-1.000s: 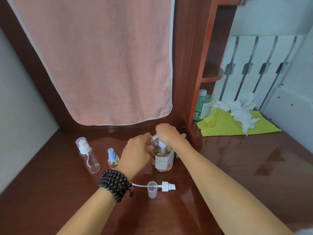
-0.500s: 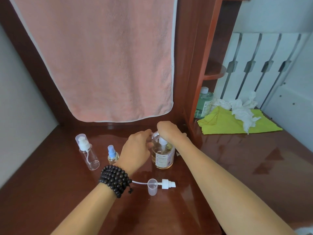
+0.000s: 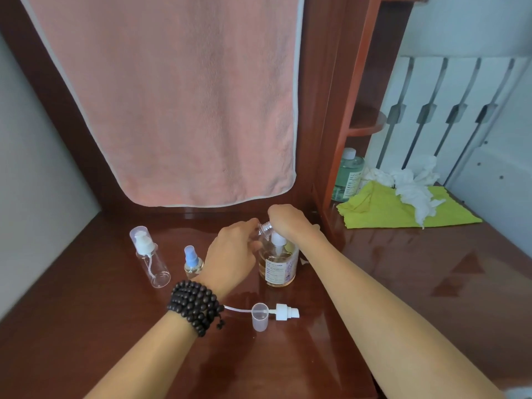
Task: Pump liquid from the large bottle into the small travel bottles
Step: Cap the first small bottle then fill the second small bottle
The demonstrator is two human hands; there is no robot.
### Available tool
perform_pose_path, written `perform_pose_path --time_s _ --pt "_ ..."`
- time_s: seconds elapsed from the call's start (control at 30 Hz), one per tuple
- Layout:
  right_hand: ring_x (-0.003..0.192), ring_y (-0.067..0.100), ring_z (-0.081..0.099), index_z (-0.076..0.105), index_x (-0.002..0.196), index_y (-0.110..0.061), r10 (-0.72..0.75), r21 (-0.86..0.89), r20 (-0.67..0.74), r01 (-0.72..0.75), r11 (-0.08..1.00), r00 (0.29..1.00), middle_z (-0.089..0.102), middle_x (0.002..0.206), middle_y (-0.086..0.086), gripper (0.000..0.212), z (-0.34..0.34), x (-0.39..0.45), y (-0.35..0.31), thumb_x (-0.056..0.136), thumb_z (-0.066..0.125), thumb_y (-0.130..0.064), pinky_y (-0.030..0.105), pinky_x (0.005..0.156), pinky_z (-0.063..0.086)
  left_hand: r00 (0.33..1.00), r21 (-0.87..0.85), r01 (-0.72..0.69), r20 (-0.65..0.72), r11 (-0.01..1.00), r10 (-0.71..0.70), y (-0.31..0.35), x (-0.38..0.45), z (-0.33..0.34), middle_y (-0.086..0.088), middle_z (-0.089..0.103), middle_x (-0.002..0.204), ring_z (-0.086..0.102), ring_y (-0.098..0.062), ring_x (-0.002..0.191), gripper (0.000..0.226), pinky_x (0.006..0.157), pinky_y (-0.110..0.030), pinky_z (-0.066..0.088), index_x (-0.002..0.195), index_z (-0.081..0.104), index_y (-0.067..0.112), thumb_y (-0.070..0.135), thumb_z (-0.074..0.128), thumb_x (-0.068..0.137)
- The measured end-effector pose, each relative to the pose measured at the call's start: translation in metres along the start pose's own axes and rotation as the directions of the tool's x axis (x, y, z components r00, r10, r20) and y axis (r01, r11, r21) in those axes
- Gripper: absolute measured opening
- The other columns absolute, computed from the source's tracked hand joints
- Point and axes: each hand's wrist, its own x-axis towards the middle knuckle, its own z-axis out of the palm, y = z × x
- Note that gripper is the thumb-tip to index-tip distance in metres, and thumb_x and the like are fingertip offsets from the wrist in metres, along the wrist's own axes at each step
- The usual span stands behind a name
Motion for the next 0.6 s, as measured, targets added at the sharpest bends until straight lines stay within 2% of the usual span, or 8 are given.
perform_pose_path --time_s 0.07,0.13,0.23,0.33,0.5,0.6 --pt "0.104 0.032 0.054 0.045 0.078 -0.013 0.001 -0.004 -0.006 -0.001 1.000 1.000 0.058 0.104 0.009 0.025 0.002 -0.001 0.003 0.075 0.023 -0.022 0.060 0.109 0.038 1.000 0.014 -0.003 0.014 1.000 0.003 0.001 0.000 0.001 0.002 0.065 0.093 0.061 -0.024 0.089 0.019 0.074 -0.046 0.053 0.101 0.057 0.019 0.006 0.060 0.087" --pt "0.109 0.031 0.052 0.050 0.090 -0.010 0.021 0.011 -0.027 -0.021 1.000 0.999 0.059 0.119 0.009 0.026 -0.001 -0.006 0.003 0.085 0.027 -0.019 0.058 0.112 0.035 1.000 0.022 -0.001 0.016 1.000 0.001 0.001 0.000 0.001 0.003 0.066 0.094 0.062 -0.023 0.090 0.019 0.073 -0.046 0.054 0.100 0.056 0.020 0.006 0.059 0.086" --pt "0.115 0.030 0.054 0.060 0.106 -0.011 0.042 0.079 -0.058 -0.037 0.996 0.997 0.062 0.121 0.010 0.044 -0.013 -0.019 -0.004 0.083 0.029 -0.031 0.057 0.113 0.031 1.000 0.008 -0.004 0.027 1.000 0.004 0.001 0.003 -0.006 0.007 0.066 0.095 0.064 -0.020 0.089 0.020 0.073 -0.047 0.054 0.098 0.055 0.024 0.009 0.059 0.087" --pt "0.112 0.029 0.056 0.059 0.094 -0.019 -0.021 0.108 -0.045 0.026 0.994 0.999 0.064 0.112 0.005 0.041 -0.018 -0.020 -0.007 0.082 0.027 -0.042 0.059 0.110 0.034 1.000 0.010 -0.024 0.005 1.000 0.024 0.002 0.005 -0.011 0.007 0.065 0.097 0.064 -0.020 0.089 0.020 0.074 -0.046 0.053 0.101 0.055 0.025 0.011 0.059 0.087" --pt "0.103 0.032 0.055 0.048 0.078 -0.018 -0.025 0.042 -0.012 0.025 0.999 1.000 0.058 0.098 0.006 0.026 0.000 0.010 0.001 0.077 0.026 -0.031 0.062 0.108 0.038 1.000 0.009 0.002 -0.007 1.000 -0.002 0.003 0.000 -0.003 0.002 0.063 0.093 0.060 -0.024 0.087 0.020 0.073 -0.045 0.052 0.104 0.057 0.019 0.008 0.059 0.088" --pt "0.109 0.037 0.057 0.051 0.085 -0.016 -0.018 0.005 -0.007 0.018 1.000 1.000 0.060 0.110 0.007 0.025 0.008 0.023 0.011 0.089 0.030 -0.028 0.062 0.110 0.037 1.000 0.014 0.012 0.020 1.000 -0.012 0.003 -0.001 0.001 0.001 0.065 0.095 0.062 -0.025 0.089 0.019 0.074 -0.047 0.053 0.103 0.056 0.019 0.009 0.059 0.088"
